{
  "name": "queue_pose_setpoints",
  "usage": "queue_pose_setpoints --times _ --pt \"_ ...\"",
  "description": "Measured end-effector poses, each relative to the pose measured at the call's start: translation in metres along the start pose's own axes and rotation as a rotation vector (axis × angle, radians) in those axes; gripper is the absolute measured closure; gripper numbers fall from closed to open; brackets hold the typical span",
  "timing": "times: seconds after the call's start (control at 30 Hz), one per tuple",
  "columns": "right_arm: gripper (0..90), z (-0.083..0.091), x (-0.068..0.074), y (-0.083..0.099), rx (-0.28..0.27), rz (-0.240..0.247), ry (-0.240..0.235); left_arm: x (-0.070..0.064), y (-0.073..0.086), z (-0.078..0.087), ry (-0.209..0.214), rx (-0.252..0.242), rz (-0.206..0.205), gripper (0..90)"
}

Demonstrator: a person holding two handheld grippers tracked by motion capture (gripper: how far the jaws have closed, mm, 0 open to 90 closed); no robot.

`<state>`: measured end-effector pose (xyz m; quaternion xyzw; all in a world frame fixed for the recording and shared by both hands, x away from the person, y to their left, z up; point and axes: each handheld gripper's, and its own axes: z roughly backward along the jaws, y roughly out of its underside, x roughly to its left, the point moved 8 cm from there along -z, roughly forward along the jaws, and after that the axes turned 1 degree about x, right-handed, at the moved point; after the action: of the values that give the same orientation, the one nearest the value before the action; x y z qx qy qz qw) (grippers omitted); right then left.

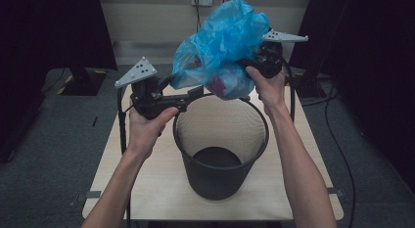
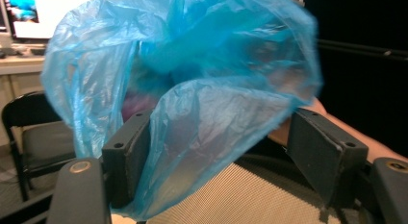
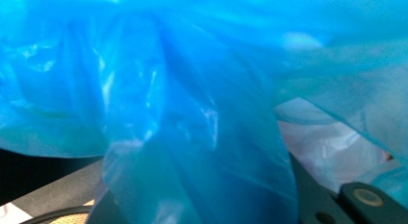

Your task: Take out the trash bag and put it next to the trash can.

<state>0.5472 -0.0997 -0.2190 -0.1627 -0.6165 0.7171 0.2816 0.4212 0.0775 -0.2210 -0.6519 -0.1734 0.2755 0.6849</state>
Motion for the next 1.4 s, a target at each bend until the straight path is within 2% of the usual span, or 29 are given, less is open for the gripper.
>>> queue_pose_setpoints --times 0.17,0.23,0.3,0.43,0.63,0.77,0.97,1.07,1.13,1.2,1.33,1.4 --pt "86.8 0.006 -0.020 0.001 0.002 -0.010 0.057 0.006 0.009 0.004 0.003 0.003 0.005 25.5" --pt "86.8 0.007 -0.028 0.003 0.014 -0.008 0.086 0.006 0.012 0.006 0.002 0.005 0.003 17.9" --pt "86.9 0.009 -0.036 0.007 0.017 -0.020 0.103 0.006 0.012 0.007 0.004 -0.004 0.006 18.1" --pt "86.9 0.011 -0.048 0.024 0.059 -0.017 0.139 0.012 0.015 0.011 -0.015 0.004 0.008 18.5" --pt "86.9 0.018 -0.060 0.045 0.073 -0.045 0.166 0.021 0.027 0.021 -0.025 0.007 0.030 18.2" --pt "86.8 0.022 -0.065 0.063 0.083 -0.065 0.178 0.027 0.043 0.030 -0.038 0.027 0.047 16.1" --pt "86.9 0.026 -0.077 0.100 0.118 -0.108 0.205 0.032 0.069 0.048 -0.048 0.031 0.077 15.5" --pt "86.9 0.027 -0.083 0.116 0.125 -0.131 0.212 0.036 0.085 0.055 -0.071 0.048 0.075 15.2" --pt "86.9 0.028 -0.087 0.126 0.134 -0.144 0.223 0.037 0.097 0.059 -0.070 0.068 0.068 15.1" --pt "86.9 0.029 -0.090 0.135 0.147 -0.149 0.230 0.039 0.105 0.063 -0.080 0.058 0.074 15.1" --pt "86.9 0.031 -0.094 0.155 0.163 -0.167 0.234 0.043 0.120 0.068 -0.090 0.086 0.071 15.1" --pt "86.9 0.033 -0.096 0.165 0.167 -0.182 0.238 0.045 0.131 0.067 -0.105 0.124 0.080 15.1"
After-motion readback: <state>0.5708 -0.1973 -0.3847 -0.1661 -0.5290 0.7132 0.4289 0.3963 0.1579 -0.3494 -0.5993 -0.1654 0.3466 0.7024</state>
